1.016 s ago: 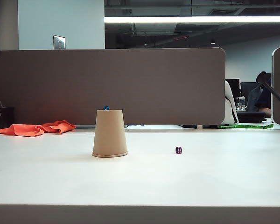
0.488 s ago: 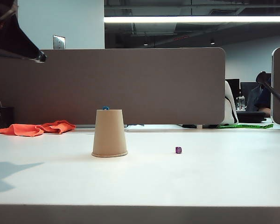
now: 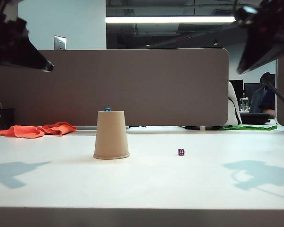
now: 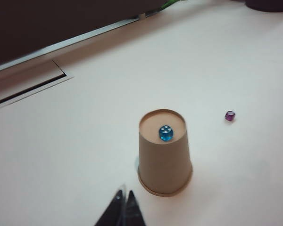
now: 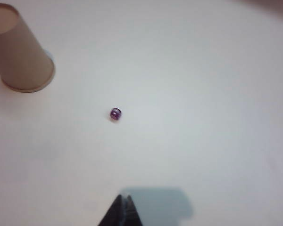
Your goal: Throw the dice onto the paper cup, compare its value with the values of the other dice on the table, place the die with the higher value on the paper cup, and take no action if both dice have the same value.
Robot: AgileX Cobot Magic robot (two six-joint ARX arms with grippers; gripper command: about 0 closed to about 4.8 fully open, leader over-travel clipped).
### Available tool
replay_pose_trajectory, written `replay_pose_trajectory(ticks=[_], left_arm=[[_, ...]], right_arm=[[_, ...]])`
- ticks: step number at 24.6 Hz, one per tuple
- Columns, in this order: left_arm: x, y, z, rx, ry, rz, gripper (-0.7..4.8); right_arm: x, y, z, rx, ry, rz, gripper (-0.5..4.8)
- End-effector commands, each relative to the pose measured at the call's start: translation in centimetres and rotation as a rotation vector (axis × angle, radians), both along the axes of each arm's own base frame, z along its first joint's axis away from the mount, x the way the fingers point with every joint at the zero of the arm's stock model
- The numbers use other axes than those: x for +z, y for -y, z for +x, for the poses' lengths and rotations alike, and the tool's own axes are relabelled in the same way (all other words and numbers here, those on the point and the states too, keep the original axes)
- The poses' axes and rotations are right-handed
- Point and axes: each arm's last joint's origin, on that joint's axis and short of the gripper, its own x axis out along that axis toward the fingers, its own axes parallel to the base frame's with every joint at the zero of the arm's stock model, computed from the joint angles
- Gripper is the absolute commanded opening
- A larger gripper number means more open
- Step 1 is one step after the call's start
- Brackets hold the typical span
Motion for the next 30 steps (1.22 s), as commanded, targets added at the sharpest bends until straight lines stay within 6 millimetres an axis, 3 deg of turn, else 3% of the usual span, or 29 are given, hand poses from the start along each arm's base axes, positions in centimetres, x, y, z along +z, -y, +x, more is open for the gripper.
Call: replay_pose_trajectory(ticks=[1,6,11,24,25,26,27,30], left_arm=[[0.2,0.3,1.2,-0.007,0.03,0.015,-0.06],[0.3,1.4,4.3,-0.19,0.052,0.076,-0.06],[-0.2,2.0,6.6,-0.245,0.057,0.056,-0.06],[-2.9,2.6,8.8,-0.298,0.118,0.093,-0.06],[-3.2,2.8,8.9,-0.339,0.125,0.078,0.12],[-3.4,2.9,9.1,-0.373,0.139,0.065,1.17],[-3.6,2.9,9.2,-0.374,0.146,0.063,1.43],[-4.0,3.0,9.5,-0.381,0.154,0.061,1.49]], right_arm=[[0.5,-0.3,0.7,-0.004,0.063,0.023,-0.01],[0.9,-0.4,1.0,-0.006,0.109,0.044,-0.01],[0.9,-0.4,1.0,-0.006,0.112,0.045,-0.01],[0.8,-0.4,1.0,-0.005,0.106,0.043,-0.01],[0.7,-0.4,1.0,-0.006,0.102,0.042,-0.01],[0.7,-0.4,1.0,-0.006,0.1,0.04,-0.01],[0.6,-0.4,1.1,-0.006,0.097,0.039,-0.01],[0.5,-0.4,1.1,-0.005,0.09,0.036,-0.01]])
